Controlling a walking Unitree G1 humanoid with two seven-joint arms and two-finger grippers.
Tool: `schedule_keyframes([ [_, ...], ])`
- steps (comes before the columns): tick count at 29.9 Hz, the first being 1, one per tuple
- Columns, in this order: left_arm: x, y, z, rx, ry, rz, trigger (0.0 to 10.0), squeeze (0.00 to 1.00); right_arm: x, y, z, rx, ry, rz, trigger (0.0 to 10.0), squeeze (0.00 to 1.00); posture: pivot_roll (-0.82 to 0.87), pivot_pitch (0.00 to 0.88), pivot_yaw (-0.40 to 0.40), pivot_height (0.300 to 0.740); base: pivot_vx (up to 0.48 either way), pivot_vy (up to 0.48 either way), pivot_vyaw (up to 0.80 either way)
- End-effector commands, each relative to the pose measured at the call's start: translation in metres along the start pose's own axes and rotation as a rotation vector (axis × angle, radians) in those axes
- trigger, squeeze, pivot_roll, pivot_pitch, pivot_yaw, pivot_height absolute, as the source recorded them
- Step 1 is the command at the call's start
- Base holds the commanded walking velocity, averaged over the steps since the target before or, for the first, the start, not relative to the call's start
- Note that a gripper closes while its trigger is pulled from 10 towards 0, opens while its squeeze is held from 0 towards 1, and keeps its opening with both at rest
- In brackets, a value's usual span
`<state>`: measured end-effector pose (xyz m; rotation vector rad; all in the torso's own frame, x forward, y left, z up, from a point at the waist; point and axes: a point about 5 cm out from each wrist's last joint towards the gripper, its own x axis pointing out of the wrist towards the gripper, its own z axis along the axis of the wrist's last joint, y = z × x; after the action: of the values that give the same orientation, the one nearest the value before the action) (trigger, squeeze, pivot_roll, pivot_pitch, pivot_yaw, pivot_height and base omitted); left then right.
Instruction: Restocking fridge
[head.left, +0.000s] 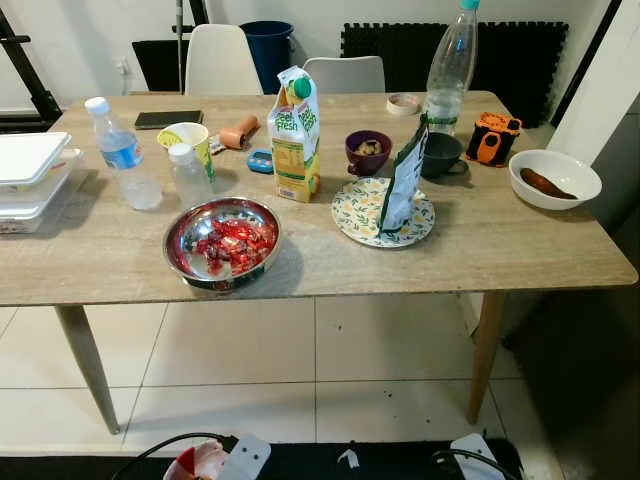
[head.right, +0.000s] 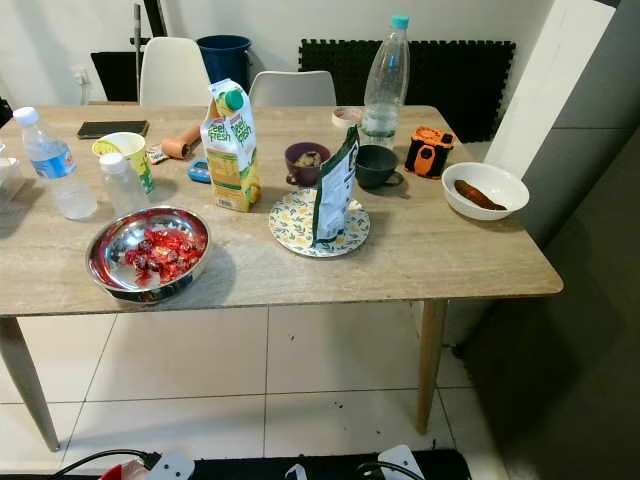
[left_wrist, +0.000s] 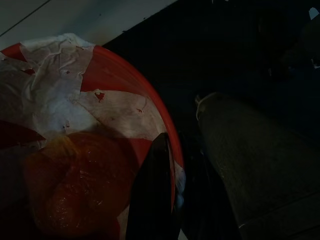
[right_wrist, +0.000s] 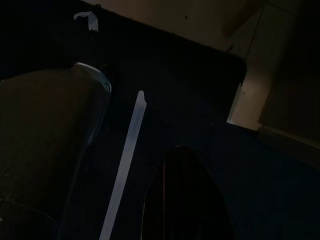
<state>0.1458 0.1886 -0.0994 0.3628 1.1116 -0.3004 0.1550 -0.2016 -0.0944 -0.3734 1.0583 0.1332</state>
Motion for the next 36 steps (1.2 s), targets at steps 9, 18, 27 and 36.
schedule_keyframes([
  [9, -0.0014, -0.0152, -0.0211, -0.02, 0.078, -0.034, 10.0, 0.0, -0.0027, 0.0053, -0.0184, -0.027, 0.071, 0.018, 10.0, 0.0, -0.05, 0.089, -0.017, 0.74, 0.0, 0.0, 0.0],
  [18, -0.0019, -0.0145, -0.0234, -0.033, 0.081, -0.025, 10.0, 0.0, -0.0024, 0.0035, -0.0177, -0.069, 0.078, 0.008, 10.0, 0.0, -0.04, 0.075, -0.016, 0.74, 0.0, 0.0, 0.0],
  [27, -0.0023, -0.012, -0.0246, -0.035, 0.085, -0.016, 10.0, 0.0, -0.0026, 0.0013, -0.0192, -0.075, 0.088, -0.001, 10.0, 0.0, -0.04, 0.074, -0.014, 0.74, 0.0, 0.0, 0.0],
  [36, -0.0027, -0.0102, -0.0258, -0.028, 0.089, -0.007, 10.0, 0.0, -0.0033, -0.0008, -0.0226, -0.069, 0.1, -0.005, 10.0, 0.0, -0.05, 0.061, -0.012, 0.74, 0.0, 0.0, 0.0],
])
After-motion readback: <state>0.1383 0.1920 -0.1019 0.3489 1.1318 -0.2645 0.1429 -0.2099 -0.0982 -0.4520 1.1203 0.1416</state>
